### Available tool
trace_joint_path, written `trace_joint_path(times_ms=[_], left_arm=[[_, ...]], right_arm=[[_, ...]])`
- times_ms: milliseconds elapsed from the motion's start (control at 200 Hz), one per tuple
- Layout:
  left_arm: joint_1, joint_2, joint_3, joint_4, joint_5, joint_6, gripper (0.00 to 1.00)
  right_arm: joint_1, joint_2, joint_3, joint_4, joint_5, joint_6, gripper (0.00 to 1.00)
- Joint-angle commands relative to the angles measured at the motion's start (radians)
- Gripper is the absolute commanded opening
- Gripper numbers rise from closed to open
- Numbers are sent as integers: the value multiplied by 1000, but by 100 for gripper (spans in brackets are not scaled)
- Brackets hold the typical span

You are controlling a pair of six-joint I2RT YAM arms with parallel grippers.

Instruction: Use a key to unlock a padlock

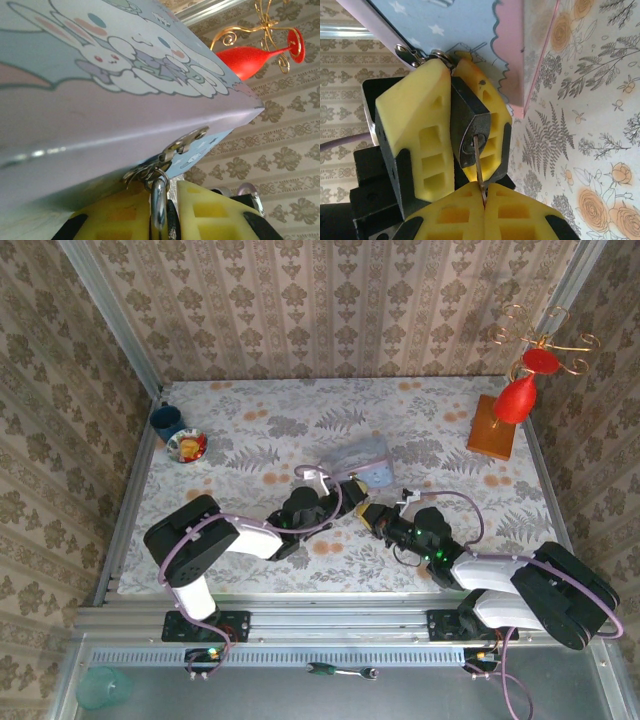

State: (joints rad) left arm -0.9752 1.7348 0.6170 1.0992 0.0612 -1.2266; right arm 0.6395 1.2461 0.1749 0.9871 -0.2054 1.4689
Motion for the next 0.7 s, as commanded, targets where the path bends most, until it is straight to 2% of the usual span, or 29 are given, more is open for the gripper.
trace_joint_path(times_ms=[0,160,260,490,695], left_arm=[[-91,-26,9,102,228,20,0],[-52,-66,-37,117,201,16,0],[-27,-79,-39,140,221,0,0],[-25,-88,-25,150,247,-15,0],[-29,-114,-29,121,254,4,0]], right_arm=[[-28,-36,51,40,67,-39,0],[-50,-156,50,-160,75,-152,0],[-76,-183,65,-218,-3,-285,0],[-102,-118,34,-70,-133,-421,0],[-201,-125,28,-70,-193,-391,0]])
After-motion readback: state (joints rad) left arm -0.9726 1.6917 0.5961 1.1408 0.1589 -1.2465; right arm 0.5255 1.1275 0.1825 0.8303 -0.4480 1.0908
